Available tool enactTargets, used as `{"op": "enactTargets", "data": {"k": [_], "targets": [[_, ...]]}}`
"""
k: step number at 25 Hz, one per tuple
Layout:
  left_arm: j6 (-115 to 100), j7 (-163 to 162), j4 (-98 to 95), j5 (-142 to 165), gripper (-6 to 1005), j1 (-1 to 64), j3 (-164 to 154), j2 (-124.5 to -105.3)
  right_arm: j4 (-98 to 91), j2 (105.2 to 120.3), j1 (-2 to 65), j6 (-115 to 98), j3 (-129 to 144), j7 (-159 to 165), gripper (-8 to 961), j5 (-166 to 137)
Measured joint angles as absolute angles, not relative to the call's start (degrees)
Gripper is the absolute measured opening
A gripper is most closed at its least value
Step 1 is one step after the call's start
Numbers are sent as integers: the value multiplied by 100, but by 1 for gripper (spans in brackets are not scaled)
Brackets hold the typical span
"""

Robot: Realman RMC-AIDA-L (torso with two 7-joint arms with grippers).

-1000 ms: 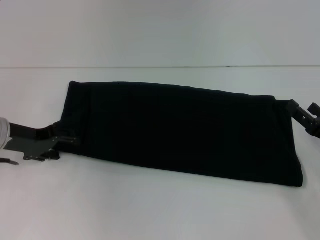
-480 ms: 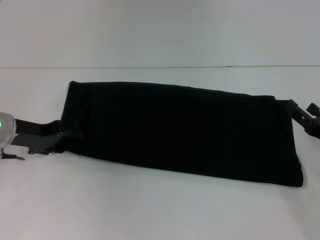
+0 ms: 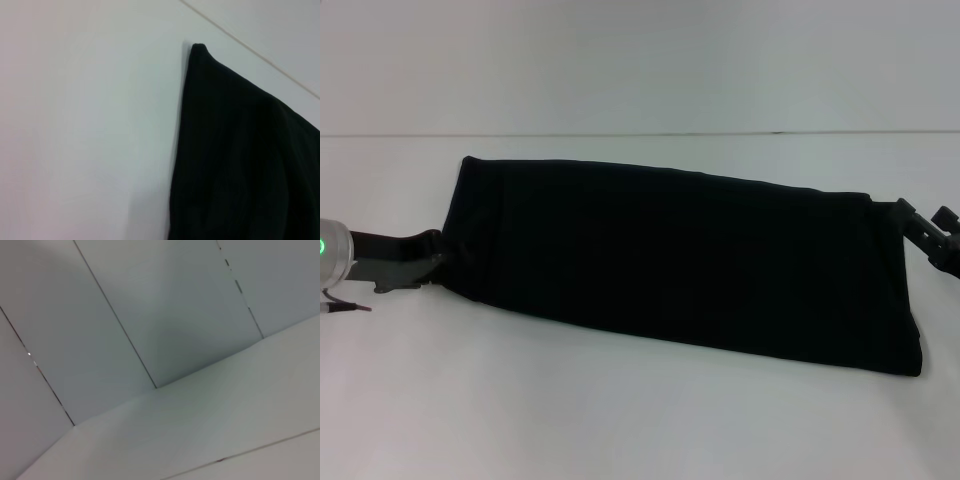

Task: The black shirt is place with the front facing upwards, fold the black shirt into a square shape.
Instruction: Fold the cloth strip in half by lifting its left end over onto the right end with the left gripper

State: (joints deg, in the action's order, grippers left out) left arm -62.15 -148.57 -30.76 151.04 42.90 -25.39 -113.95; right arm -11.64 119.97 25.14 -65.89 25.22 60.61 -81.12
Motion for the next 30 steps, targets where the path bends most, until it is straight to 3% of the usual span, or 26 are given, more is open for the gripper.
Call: {"op": "enactTargets", "data": {"k": [11, 16, 22, 30], "targets": [[-6186, -14237, -3133, 14470, 322, 4058, -2505, -11474, -1159, 11984, 2463, -6696, 2519, 6143, 886, -8111], [-6434, -13988, -3196, 14082, 97, 3858, -2419, -11474, -1168, 11980, 2455, -6702, 2506, 6152, 886, -8104], [-7015, -13642, -3317, 13959, 42, 3589, -2001, -11510, -1170, 11979, 2474, -6707, 2504, 6152, 886, -8103], [-8124, -13013, -3692, 13888, 43, 2924, -1309, -11640, -1215, 11963, 2506, -6713, 2524, 6198, 886, -8103]]}}
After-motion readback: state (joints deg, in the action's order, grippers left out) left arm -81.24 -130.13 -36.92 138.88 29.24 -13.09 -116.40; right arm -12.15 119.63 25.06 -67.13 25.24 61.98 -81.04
